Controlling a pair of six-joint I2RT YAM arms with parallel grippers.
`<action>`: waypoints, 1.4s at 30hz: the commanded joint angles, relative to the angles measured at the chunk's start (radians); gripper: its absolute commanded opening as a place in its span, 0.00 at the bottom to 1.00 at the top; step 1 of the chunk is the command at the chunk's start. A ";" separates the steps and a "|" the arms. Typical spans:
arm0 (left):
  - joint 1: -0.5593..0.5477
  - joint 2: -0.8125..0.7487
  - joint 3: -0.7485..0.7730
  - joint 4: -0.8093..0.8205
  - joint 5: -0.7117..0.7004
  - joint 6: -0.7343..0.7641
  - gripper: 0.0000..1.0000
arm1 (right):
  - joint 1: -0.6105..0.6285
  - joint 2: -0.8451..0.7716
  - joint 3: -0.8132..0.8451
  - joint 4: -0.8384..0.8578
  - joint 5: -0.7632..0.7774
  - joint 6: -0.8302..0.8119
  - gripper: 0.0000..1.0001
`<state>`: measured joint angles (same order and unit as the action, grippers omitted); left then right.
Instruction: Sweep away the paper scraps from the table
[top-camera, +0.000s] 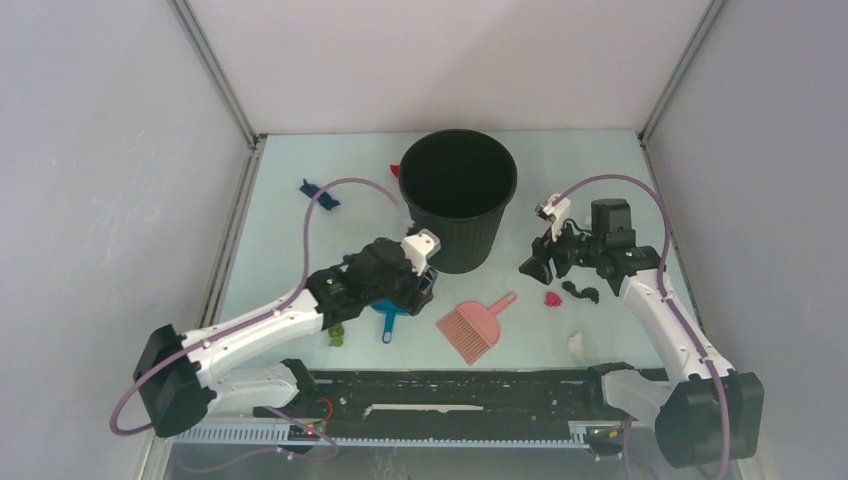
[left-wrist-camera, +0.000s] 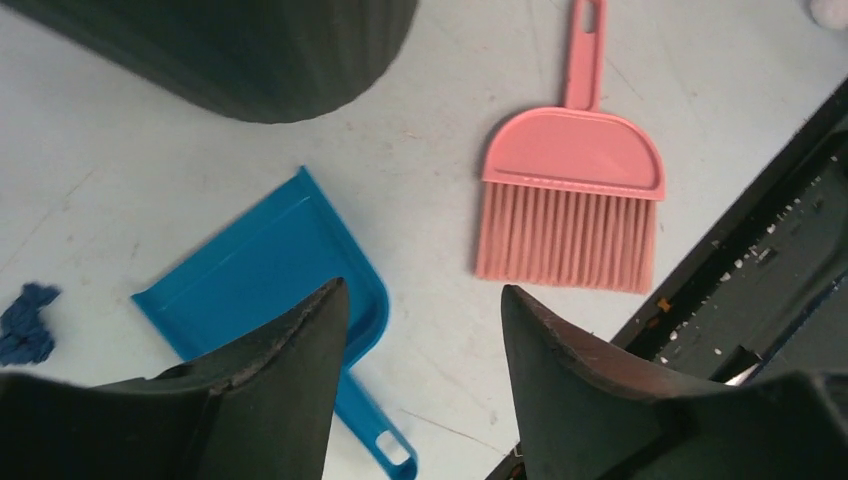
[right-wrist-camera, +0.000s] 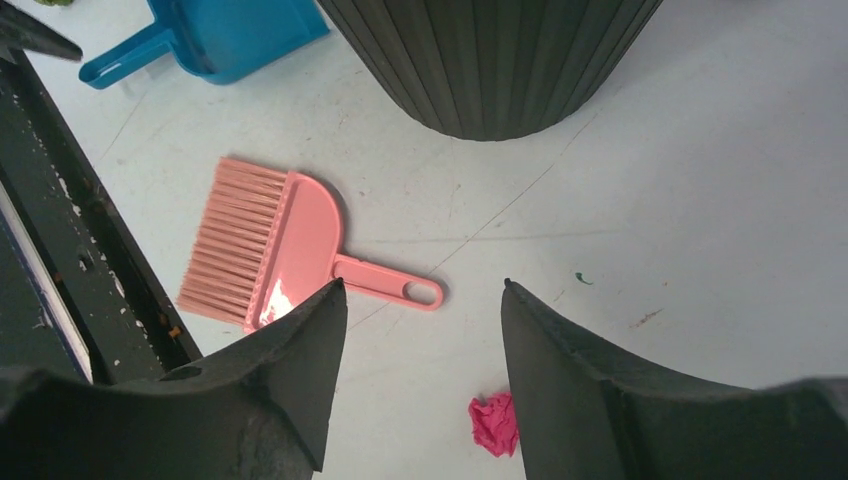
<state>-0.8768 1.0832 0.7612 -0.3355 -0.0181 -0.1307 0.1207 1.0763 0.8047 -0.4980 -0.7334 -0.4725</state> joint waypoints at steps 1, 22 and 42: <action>-0.079 0.089 0.082 -0.008 -0.024 0.012 0.63 | 0.012 -0.001 -0.001 -0.009 0.020 -0.058 0.65; -0.219 0.559 0.203 0.099 -0.141 -0.086 0.43 | 0.022 -0.025 -0.001 -0.020 0.025 -0.074 0.72; -0.220 0.629 0.203 0.112 -0.154 -0.111 0.41 | 0.019 -0.025 -0.001 -0.031 0.020 -0.081 0.72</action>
<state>-1.0973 1.6958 0.9363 -0.2420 -0.1539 -0.2104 0.1345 1.0657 0.8047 -0.5327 -0.6971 -0.5377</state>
